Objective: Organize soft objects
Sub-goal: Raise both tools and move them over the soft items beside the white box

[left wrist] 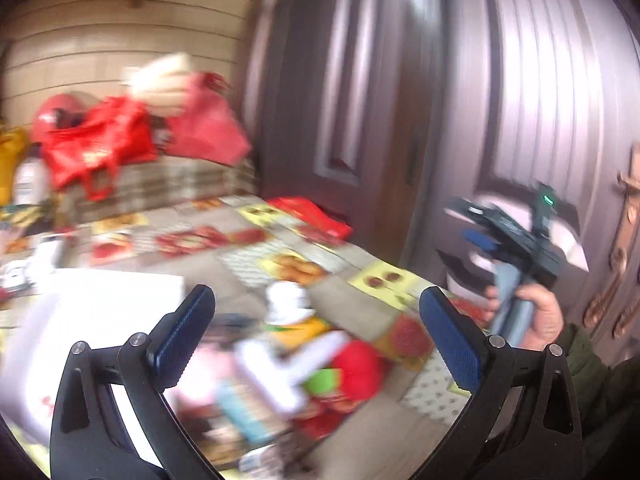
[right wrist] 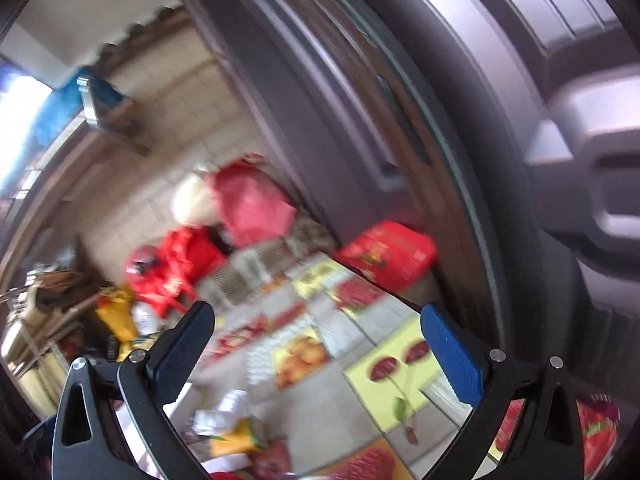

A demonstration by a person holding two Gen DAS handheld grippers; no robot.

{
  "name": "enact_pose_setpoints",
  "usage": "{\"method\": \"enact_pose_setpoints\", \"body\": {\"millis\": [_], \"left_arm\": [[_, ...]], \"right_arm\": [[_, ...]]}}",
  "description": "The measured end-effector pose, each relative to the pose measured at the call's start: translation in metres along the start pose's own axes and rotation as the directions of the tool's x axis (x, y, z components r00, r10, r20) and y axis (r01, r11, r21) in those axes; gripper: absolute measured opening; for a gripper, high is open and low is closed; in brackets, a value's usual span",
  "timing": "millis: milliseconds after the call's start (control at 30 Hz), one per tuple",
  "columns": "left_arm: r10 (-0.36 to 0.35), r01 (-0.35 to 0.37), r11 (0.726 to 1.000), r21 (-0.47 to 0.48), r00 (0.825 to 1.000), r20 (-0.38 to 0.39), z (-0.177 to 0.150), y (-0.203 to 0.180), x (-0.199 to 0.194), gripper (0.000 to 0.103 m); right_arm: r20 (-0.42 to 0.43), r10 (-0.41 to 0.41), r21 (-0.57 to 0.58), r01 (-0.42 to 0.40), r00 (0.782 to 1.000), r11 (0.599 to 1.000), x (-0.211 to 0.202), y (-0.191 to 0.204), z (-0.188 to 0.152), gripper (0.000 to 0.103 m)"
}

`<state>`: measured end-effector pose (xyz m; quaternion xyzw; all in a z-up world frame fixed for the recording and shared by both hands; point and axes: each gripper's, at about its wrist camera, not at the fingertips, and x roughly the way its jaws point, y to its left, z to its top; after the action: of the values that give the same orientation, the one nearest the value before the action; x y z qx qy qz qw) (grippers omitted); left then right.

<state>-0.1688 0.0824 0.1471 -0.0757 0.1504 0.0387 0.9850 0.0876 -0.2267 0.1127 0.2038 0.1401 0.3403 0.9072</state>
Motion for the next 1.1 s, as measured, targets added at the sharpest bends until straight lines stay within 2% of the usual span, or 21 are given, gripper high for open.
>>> {"method": "enact_pose_setpoints", "body": {"millis": [67,167,233,300,333,433,500,567,633,700,733,800,867,933,967,1000,1100], "left_arm": [[0.105,-0.105,0.994,0.015,0.994,-0.007,-0.006,0.022,-0.024,0.103],[0.168,-0.162,0.985,0.055,0.979,-0.117,-0.03,0.043,-0.044,0.103],[0.19,-0.178,0.981,0.076,0.96,-0.204,-0.053,0.046,-0.046,0.103],[0.191,-0.169,0.981,0.099,0.932,-0.308,-0.079,0.043,-0.038,0.103],[0.19,-0.158,0.98,0.117,0.916,-0.352,-0.093,0.039,-0.033,0.103],[0.184,-0.121,0.979,0.164,0.873,-0.452,-0.127,0.024,-0.012,0.103],[0.17,-0.101,0.981,0.164,0.857,-0.486,-0.137,0.014,-0.003,0.102],[0.141,-0.08,0.987,0.139,0.849,-0.51,-0.138,0.015,0.006,0.102],[0.116,-0.067,0.992,0.111,0.843,-0.525,-0.136,0.017,0.01,0.102],[0.093,-0.061,0.995,0.078,0.838,-0.537,-0.132,0.02,0.014,0.102],[0.084,-0.061,0.996,0.06,0.836,-0.543,-0.132,0.022,0.018,0.1],[0.076,-0.065,0.997,0.04,0.833,-0.548,-0.128,0.024,0.022,0.1],[0.074,-0.067,0.997,0.032,0.832,-0.55,-0.127,0.024,0.026,0.1],[0.072,-0.066,0.997,0.031,0.83,-0.553,-0.128,0.022,0.03,0.1],[0.074,-0.067,0.997,0.032,0.828,-0.556,-0.129,0.021,0.033,0.1],[0.078,-0.071,0.997,0.034,0.824,-0.561,-0.13,0.02,0.035,0.1],[0.082,-0.074,0.997,0.036,0.814,-0.575,-0.133,0.021,0.042,0.1]], "right_arm": [[-0.026,0.121,-0.051,-0.122,0.992,0.991,-0.003,0.012,0.006,0.103],[-0.153,0.205,-0.156,-0.228,0.967,0.961,0.005,0.04,-0.001,0.103],[-0.286,0.228,-0.221,-0.295,0.931,0.929,0.017,0.062,-0.017,0.103],[-0.463,0.2,-0.29,-0.361,0.863,0.886,0.03,0.085,-0.048,0.103],[-0.51,0.179,-0.327,-0.383,0.841,0.864,0.034,0.095,-0.062,0.103],[-0.534,0.118,-0.39,-0.368,0.837,0.844,0.035,0.1,-0.078,0.103],[-0.53,0.075,-0.386,-0.319,0.844,0.866,0.037,0.083,-0.079,0.103],[-0.512,0.028,-0.348,-0.237,0.858,0.907,0.037,0.06,-0.07,0.103],[-0.505,0.005,-0.308,-0.186,0.863,0.933,0.033,0.038,-0.061,0.103],[-0.504,0.015,-0.31,-0.197,0.864,0.93,0.029,0.034,-0.053,0.103],[-0.512,0.035,-0.322,-0.229,0.858,0.919,0.025,0.037,-0.054,0.103],[-0.54,0.072,-0.335,-0.292,0.839,0.896,0.025,0.054,-0.061,0.103],[-0.582,0.121,-0.314,-0.36,0.804,0.879,0.03,0.072,-0.072,0.103],[-0.634,0.154,-0.29,-0.417,0.758,0.861,0.043,0.089,-0.089,0.103],[-0.661,0.155,-0.29,-0.441,0.734,0.849,0.049,0.099,-0.1,0.103],[-0.679,0.142,-0.303,-0.452,0.721,0.839,0.054,0.105,-0.108,0.103],[-0.708,0.086,-0.35,-0.455,0.701,0.819,0.065,0.117,-0.131,0.103]]}}
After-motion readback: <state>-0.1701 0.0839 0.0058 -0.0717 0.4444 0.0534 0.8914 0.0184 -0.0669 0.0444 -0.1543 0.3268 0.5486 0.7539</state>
